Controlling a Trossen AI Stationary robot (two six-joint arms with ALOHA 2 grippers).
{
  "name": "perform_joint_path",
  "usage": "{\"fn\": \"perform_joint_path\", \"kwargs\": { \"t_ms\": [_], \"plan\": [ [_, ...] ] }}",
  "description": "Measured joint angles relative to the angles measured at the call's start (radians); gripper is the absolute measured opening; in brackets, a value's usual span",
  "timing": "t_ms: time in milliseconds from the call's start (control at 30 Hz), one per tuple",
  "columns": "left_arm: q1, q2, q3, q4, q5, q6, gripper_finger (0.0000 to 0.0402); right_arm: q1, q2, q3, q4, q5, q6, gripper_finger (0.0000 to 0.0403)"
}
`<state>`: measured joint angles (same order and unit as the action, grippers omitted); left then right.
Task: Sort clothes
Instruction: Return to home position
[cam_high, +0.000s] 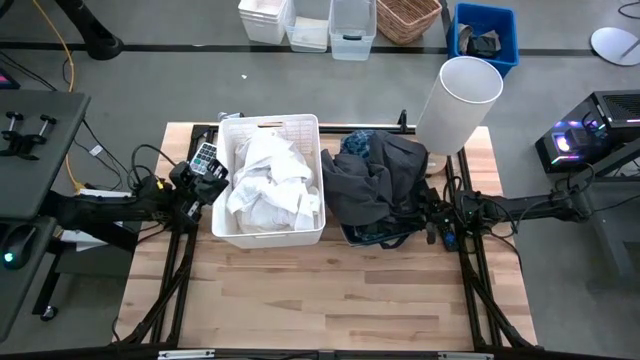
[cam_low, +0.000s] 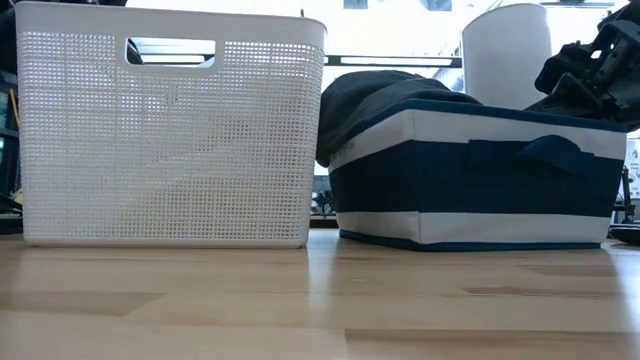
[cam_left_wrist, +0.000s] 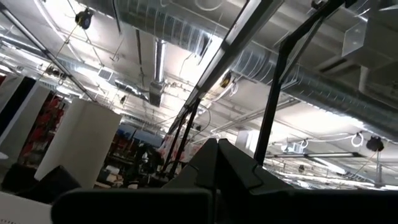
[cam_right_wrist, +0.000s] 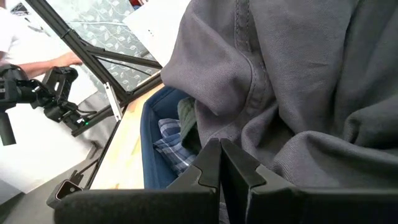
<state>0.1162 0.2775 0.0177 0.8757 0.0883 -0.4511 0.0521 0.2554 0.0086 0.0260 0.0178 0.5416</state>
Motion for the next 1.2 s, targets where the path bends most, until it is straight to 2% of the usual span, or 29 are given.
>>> {"fn": "perform_joint_path", "kwargs": {
  "t_ms": [1200],
  "plan": [
    [0.000,-0.014,-0.001,-0.019,0.002,0.000,0.0000,0.000,0.000,0.000,0.000,0.000,0.000,0.0000]
  ]
}}
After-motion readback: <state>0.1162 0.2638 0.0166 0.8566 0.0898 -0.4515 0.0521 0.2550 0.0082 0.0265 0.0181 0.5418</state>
